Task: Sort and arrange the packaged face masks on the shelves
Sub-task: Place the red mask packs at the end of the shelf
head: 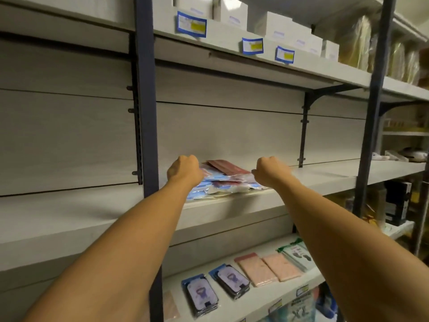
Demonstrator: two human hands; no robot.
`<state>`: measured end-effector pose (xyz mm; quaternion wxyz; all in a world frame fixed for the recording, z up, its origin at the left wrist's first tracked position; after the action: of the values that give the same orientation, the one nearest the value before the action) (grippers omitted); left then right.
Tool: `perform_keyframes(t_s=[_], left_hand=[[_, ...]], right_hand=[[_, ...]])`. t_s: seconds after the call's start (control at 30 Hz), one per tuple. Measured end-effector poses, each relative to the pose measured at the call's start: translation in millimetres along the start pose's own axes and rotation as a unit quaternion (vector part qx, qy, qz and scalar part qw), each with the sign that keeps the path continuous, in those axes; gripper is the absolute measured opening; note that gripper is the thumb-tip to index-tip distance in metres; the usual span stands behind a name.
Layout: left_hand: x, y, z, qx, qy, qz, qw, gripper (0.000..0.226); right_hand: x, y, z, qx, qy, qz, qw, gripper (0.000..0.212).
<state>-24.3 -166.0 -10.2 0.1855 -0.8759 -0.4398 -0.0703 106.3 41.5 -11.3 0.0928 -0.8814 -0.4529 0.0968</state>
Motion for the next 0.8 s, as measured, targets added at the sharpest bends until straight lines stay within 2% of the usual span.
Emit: perform_keyframes(t_s=[0.13, 0.4, 0.57, 0.7, 0.8], left_hand=[[-12, -20, 8, -0.002, 0.001, -0.070, 0.998, 0.005], [-30, -55, 26, -0.007, 0.041, -0.171, 0.984, 0.035], [-35, -64, 31, -0.032, 0.024, -0.213, 0.976, 0.058], [-38, -63, 28, -0.067, 0.020, -0.245, 0.967, 0.042], [-33, -59, 24, -0.095, 0.027, -0.252, 0.963, 0.039]], right_hand=[[8, -43, 7, -0.010, -0.032, -0.028, 0.999, 0.034], [7, -118, 26, -0.073, -0.141, -0.071, 0.985, 0.050], [-7, -143, 45, -0.130, -0.172, -0.073, 0.974, 0.047], [-12, -152, 49, -0.170, -0.171, -0.076, 0.967, 0.033], [-8, -159, 45, -0.160, -0.186, -0.080, 0.966, 0.035]])
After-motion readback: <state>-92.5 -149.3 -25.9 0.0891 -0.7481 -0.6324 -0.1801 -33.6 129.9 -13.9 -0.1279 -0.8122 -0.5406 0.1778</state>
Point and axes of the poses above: each hand's wrist, its own y-axis away from the middle knuckle, its own z-axis out of the palm, x = y × z, the point moved 7 cm from there along -y, towards the middle knuckle, and after that the axes turned 13 degrees about -x, right-handed, at the moved point
